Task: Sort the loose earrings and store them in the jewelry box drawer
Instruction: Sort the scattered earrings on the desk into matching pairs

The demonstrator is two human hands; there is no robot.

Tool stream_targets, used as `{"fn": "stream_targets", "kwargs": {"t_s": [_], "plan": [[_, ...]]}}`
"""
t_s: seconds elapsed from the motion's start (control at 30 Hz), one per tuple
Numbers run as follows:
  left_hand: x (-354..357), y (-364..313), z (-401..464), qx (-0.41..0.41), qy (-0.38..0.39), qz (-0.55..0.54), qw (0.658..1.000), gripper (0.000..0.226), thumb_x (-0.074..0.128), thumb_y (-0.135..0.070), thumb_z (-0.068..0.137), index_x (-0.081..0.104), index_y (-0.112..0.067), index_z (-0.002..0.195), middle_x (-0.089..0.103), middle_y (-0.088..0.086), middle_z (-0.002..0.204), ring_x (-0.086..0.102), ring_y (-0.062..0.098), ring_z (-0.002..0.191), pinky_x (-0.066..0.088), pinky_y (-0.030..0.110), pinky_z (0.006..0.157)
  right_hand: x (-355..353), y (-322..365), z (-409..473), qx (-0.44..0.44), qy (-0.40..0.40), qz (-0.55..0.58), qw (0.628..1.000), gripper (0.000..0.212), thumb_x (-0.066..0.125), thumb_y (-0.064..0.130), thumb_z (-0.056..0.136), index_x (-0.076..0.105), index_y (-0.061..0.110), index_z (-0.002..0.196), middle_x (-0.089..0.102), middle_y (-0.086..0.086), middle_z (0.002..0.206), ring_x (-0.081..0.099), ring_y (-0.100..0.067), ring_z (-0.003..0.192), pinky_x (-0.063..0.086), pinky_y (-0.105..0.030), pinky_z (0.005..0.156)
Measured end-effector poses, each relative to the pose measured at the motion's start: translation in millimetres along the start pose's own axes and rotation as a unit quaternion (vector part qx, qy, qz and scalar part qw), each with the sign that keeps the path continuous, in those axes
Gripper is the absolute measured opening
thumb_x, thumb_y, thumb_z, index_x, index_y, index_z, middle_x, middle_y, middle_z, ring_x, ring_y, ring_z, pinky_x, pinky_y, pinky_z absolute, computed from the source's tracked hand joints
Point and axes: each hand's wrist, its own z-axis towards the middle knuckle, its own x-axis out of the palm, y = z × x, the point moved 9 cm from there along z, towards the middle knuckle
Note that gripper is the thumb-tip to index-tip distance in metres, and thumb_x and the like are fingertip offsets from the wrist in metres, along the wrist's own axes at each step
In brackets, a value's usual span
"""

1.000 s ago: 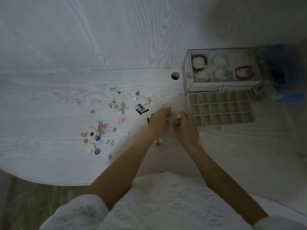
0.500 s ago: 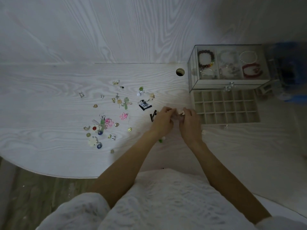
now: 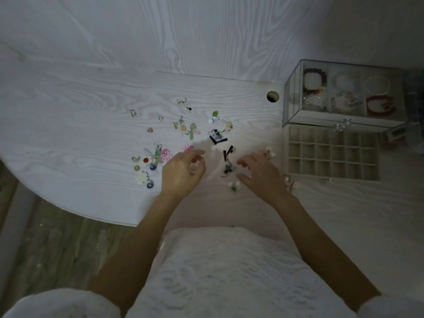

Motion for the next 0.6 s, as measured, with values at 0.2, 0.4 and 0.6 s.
{"fn": "stream_targets", "kwargs": {"t_s": [0.2,0.4,0.6], "plan": [[-3,37,-12,-0.069,0.011,0.016,0.997,0.042,0.043,-0.041,0.082,0.063,-0.019,0.111,0.071,-0.004,0.095,0.062,0.015,0.087,0.044,0.024,0.069,47,9,-5,-0.021,0.067,-0.002,0.998,0.024,0.066,0.017,0.080,0.056,0.011,0.100,0.051,-0.009,0.101,0.051,-0.028,0.088,0.042,-0.032,0.063],[26,17,60,-0.028,0.101,0.025,0.994,0.041,0.056,-0.023,0.088,0.050,-0.014,0.128,0.058,0.008,0.122,0.051,0.026,0.112,0.041,0.033,0.089,29,-2,1,-0.005,-0.025,-0.013,1.000,0.009,0.061,0.002,0.080,0.061,0.005,0.089,0.056,-0.014,0.089,0.051,-0.029,0.079,0.037,-0.030,0.056],[60,6,116,-0.012,0.148,0.058,0.987,0.044,0.054,-0.014,0.088,0.046,-0.010,0.132,0.048,0.017,0.132,0.044,0.033,0.120,0.039,0.039,0.099,27,-11,1,0.029,-0.043,-0.007,0.999,0.009,0.061,-0.002,0.078,0.060,0.003,0.085,0.056,-0.016,0.088,0.051,-0.030,0.076,0.040,-0.032,0.054]]}}
